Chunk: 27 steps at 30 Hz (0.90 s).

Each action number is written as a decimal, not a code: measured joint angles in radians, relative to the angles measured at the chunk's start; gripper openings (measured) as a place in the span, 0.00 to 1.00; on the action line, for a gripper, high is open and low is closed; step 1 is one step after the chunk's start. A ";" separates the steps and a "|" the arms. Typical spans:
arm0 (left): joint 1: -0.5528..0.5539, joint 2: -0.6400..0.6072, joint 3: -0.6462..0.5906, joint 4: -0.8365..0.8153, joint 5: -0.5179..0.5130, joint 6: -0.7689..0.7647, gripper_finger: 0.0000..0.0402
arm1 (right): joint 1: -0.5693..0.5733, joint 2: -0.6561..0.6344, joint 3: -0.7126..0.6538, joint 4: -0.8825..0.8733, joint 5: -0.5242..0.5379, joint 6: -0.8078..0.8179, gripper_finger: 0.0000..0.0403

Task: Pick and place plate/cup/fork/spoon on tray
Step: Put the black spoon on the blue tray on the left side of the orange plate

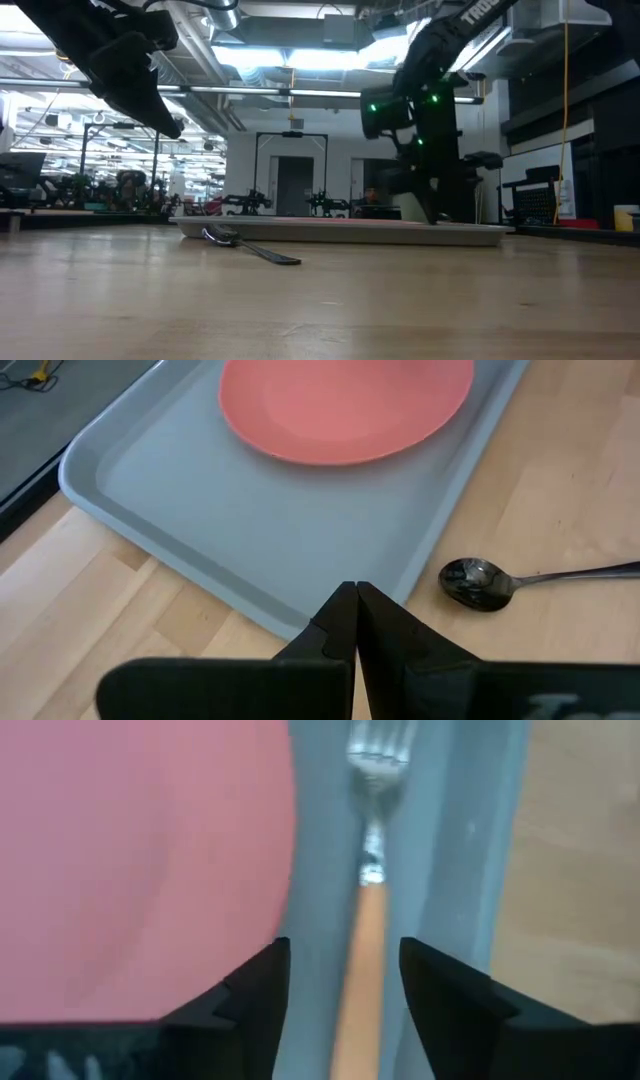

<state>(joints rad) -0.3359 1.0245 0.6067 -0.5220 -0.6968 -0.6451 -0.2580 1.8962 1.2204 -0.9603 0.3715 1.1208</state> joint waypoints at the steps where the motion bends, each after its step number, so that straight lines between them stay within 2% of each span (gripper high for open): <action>1: 0.000 0.000 0.000 0.000 0.000 0.000 0.00 | 0.014 0.000 0.019 -0.015 -0.004 -0.018 0.48; 8: 0.000 0.000 0.000 0.038 0.018 -0.007 0.00 | 0.189 0.000 0.167 -0.129 -0.069 -0.213 0.48; 15: 0.000 0.047 0.000 0.231 0.124 0.033 0.00 | 0.402 0.000 0.170 -0.171 -0.109 -0.243 0.49; 19: 0.000 0.162 0.000 0.416 0.244 0.096 0.00 | 0.510 0.000 0.156 -0.175 -0.151 -0.263 0.49; 24: 0.023 0.358 0.005 0.703 0.338 0.100 0.00 | 0.619 0.000 0.154 -0.198 -0.165 -0.358 0.49; 27: 0.049 0.461 0.052 0.790 0.404 0.100 0.00 | 0.671 0.000 0.154 -0.216 -0.163 -0.401 0.49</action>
<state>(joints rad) -0.2872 1.4850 0.6586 0.2679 -0.2930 -0.5447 0.4132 1.8962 1.3739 -1.1764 0.2083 0.7193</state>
